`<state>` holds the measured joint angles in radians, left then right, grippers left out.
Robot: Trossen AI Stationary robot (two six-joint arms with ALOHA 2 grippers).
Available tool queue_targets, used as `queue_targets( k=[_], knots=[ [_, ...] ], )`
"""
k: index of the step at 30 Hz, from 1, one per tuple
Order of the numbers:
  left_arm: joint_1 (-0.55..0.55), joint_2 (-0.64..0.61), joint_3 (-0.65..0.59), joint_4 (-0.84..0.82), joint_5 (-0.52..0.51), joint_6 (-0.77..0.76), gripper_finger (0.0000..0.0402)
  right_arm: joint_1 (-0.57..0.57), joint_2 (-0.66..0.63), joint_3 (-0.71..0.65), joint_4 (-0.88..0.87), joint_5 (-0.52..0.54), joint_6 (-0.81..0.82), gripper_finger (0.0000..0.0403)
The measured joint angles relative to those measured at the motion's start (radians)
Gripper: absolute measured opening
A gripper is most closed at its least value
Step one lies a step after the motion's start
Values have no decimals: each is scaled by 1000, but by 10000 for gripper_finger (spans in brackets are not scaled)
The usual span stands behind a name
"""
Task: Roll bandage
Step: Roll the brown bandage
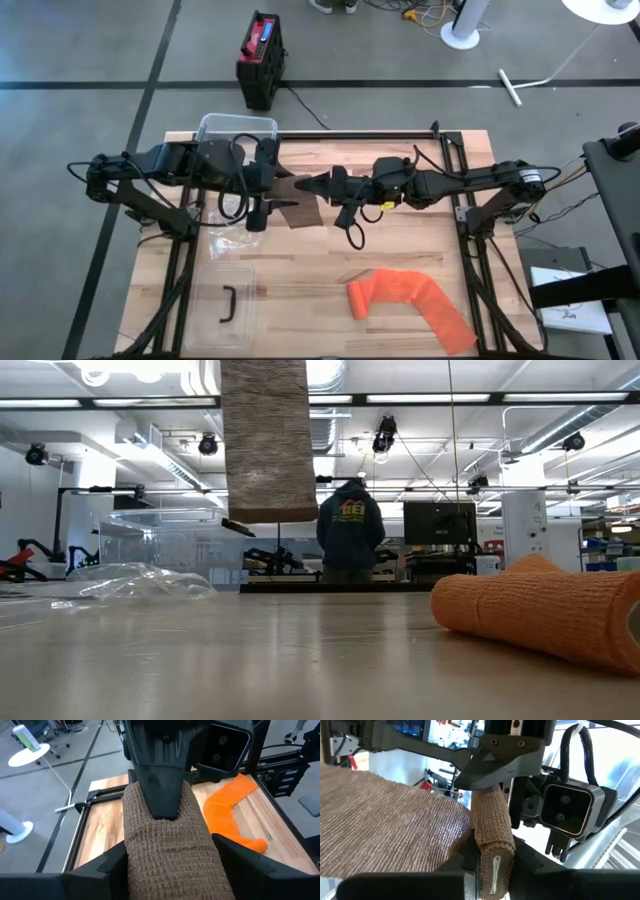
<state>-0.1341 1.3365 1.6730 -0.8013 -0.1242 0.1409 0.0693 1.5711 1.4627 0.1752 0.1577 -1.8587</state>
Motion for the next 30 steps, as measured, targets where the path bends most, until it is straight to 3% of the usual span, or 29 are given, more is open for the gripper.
queue_targets(
  k=[17,30],
  knots=[
    [-3,-77,1,-33,-38,-24,308,-6,19,0,62,10,-10,48],
    [-3,-114,2,50,-44,30,313,-6,18,-1,186,7,-19,48]
  ],
)
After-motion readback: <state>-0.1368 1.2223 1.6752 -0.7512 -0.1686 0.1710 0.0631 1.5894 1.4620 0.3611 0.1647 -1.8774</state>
